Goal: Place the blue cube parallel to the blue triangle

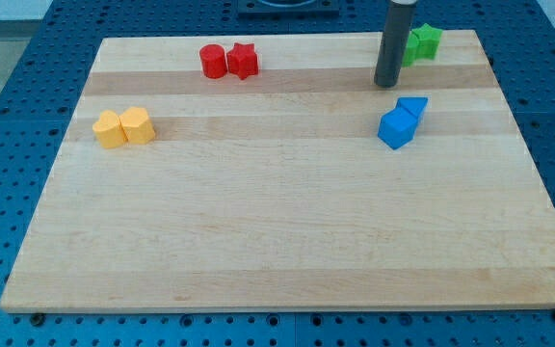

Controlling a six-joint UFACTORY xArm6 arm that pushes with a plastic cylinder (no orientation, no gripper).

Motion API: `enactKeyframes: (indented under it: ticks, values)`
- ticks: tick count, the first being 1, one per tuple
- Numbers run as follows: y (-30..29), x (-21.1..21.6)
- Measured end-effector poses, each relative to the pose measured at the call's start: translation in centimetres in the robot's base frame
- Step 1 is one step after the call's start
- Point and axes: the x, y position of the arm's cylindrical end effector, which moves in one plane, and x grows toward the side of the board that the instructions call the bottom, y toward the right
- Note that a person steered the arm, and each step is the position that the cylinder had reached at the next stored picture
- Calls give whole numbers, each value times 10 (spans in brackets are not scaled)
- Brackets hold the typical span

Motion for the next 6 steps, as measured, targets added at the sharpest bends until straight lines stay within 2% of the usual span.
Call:
enactKeyframes:
  ticks: [2, 6]
  values:
    - [27, 9]
    - [36, 80]
